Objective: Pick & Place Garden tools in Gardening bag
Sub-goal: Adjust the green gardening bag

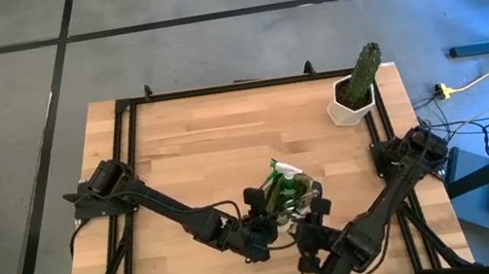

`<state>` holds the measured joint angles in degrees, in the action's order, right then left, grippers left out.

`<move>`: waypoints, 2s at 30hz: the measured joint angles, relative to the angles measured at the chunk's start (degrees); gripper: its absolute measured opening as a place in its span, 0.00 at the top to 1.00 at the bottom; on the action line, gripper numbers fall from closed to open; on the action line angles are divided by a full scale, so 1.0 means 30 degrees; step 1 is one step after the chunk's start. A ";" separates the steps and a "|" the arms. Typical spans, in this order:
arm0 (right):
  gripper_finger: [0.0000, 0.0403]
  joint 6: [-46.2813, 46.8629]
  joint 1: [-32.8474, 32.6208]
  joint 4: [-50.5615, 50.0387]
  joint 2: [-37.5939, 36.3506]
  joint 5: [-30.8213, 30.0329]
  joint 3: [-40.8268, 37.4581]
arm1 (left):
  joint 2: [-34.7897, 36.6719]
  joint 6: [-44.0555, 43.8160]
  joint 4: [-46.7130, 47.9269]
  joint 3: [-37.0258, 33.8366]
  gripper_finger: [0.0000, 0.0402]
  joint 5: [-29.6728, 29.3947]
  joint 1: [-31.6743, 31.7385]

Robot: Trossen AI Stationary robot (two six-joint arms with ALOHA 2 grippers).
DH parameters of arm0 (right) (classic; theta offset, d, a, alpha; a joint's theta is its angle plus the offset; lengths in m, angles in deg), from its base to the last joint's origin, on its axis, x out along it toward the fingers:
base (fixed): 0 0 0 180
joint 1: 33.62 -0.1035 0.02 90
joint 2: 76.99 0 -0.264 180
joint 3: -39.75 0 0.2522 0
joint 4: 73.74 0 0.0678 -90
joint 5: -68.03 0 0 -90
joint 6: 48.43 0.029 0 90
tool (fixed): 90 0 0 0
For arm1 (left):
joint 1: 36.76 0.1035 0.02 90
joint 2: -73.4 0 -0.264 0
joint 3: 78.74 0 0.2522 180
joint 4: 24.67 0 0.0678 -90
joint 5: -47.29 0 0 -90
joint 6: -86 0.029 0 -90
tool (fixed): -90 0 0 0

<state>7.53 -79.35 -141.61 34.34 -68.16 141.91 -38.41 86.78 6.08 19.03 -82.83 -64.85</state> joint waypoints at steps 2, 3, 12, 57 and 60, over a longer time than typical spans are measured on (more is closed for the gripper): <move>0.58 -0.0005 -0.0087 0.0056 0.0000 -0.0150 0.0097 | 0.0000 0.0007 -0.0007 0.0000 1.00 0.0044 0.0000; 0.56 -0.0005 -0.0158 0.0001 0.0000 -0.0201 0.0136 | 0.0000 0.0004 -0.0007 0.0000 1.00 0.0052 0.0000; 0.52 -0.0386 -0.0816 0.0087 -0.0007 -0.0910 0.0711 | 0.0000 0.0007 -0.0012 0.0000 1.00 0.0202 0.0000; 0.52 0.8677 -0.5328 0.1621 -0.0051 0.5962 -0.4670 | 0.2302 -0.4463 0.4430 -0.0015 0.75 -0.0677 -0.3044; 0.52 0.9785 -0.5174 0.1359 -0.0051 0.5854 -0.4671 | 0.2302 -0.6351 0.4816 -0.0015 0.75 -0.0006 -0.2896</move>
<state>36.88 -94.87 -137.53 34.18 -50.60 127.90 -31.50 67.73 20.53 18.98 -82.85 -73.54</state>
